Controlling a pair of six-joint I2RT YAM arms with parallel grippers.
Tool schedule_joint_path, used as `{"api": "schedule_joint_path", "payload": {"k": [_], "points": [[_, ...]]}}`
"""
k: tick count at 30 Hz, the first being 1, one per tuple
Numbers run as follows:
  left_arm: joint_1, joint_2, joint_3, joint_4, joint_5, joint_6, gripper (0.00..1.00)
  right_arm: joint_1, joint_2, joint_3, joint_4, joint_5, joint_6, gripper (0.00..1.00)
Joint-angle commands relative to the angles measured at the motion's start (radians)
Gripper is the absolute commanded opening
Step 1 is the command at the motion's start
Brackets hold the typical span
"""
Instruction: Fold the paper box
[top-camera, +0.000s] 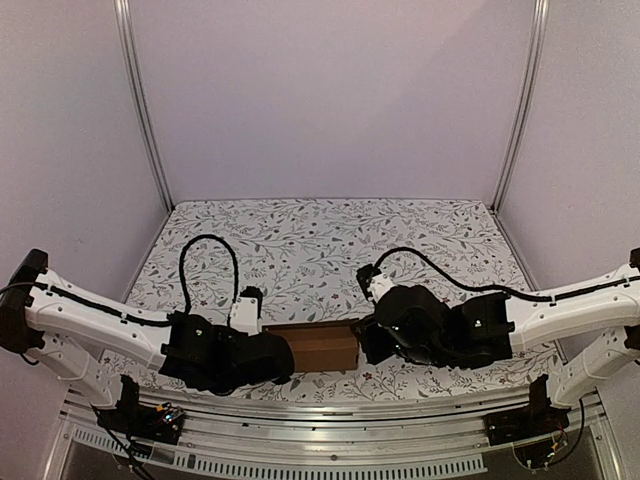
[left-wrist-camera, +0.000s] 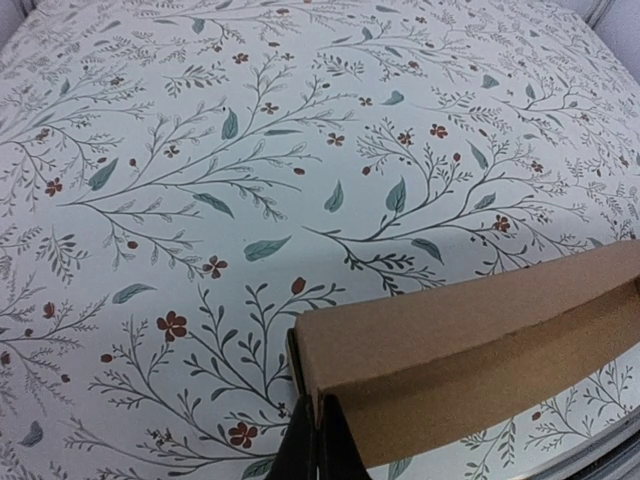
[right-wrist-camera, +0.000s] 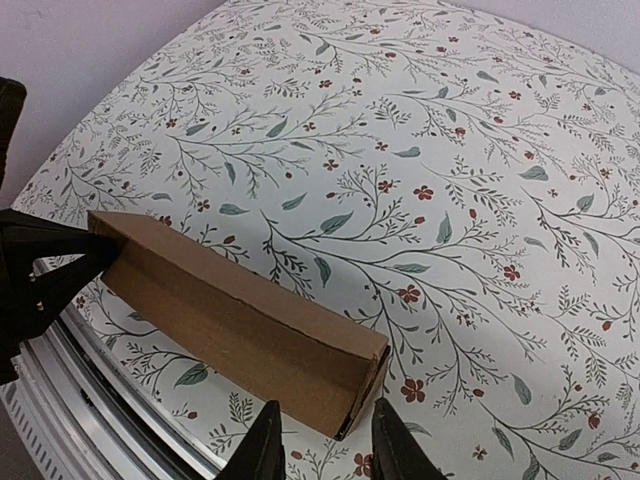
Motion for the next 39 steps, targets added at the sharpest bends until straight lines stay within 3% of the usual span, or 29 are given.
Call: {"api": "schedule_joint_path", "payload": {"k": [1, 8, 14, 21, 31, 35, 39], "points": [[-0.022, 0.014, 0.016, -0.019, -0.004, -0.007, 0.00, -0.002, -0.007, 0.069, 0.013, -0.024, -0.105, 0.24], [-0.024, 0.014, 0.020, -0.019, -0.004, -0.004, 0.00, -0.058, 0.070, 0.169, 0.038, -0.113, -0.165, 0.00], [-0.025, 0.016, 0.020, -0.018, -0.003, -0.007, 0.00, -0.074, 0.153, 0.181, 0.062, -0.098, -0.192, 0.00], [-0.025, 0.019, 0.018, -0.017, -0.001, -0.011, 0.00, -0.061, 0.234, 0.047, 0.155, -0.119, -0.100, 0.00], [-0.027, 0.012, 0.019, -0.028, 0.000, -0.012, 0.00, -0.024, 0.250, 0.036, 0.151, -0.072, -0.060, 0.00], [-0.031, -0.007, 0.009, -0.059, 0.005, -0.032, 0.08, -0.024, 0.257, 0.052, 0.138, -0.055, -0.067, 0.00], [-0.039, -0.046, -0.014, -0.079, 0.013, -0.048, 0.22, -0.025, 0.274, 0.049, 0.136, -0.054, -0.051, 0.00]]}}
